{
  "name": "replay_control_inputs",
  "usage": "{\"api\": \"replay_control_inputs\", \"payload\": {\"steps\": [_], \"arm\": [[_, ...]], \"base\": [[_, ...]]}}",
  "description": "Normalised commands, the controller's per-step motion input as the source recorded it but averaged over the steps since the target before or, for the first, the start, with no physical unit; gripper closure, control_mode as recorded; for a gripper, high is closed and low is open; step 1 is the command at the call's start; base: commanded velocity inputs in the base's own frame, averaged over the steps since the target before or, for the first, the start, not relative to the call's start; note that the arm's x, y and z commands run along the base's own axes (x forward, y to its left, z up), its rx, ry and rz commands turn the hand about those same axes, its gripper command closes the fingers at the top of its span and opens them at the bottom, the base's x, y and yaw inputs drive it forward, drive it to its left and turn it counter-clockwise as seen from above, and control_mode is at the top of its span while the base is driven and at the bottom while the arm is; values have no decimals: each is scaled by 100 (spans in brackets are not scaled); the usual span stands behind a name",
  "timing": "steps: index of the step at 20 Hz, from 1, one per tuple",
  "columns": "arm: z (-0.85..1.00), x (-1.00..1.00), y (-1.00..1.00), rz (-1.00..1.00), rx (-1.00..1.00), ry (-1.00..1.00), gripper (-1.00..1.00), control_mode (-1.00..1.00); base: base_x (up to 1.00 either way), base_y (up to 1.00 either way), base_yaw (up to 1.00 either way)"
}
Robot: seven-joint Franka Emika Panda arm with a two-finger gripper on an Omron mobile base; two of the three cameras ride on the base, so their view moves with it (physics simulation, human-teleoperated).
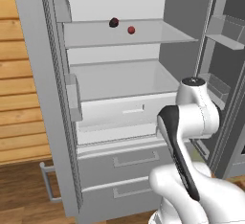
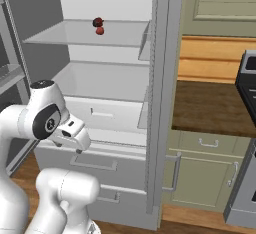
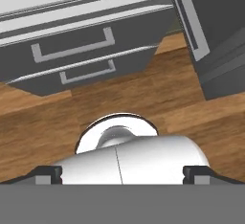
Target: Take the strawberry from the fridge and place it on top of the pancake, located on the dining counter.
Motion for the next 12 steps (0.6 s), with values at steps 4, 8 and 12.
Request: {"api": "replay_control_inputs", "payload": {"steps": [4,8,12], "arm": [[-9,-10,0,18,-1,0,-100,-100],[-1,-5,0,25,0,-1,-100,-100],[-2,0,0,11,0,-1,-100,-100]], "base": [[0,0,0],[0,0,0],[0,0,0]]}}
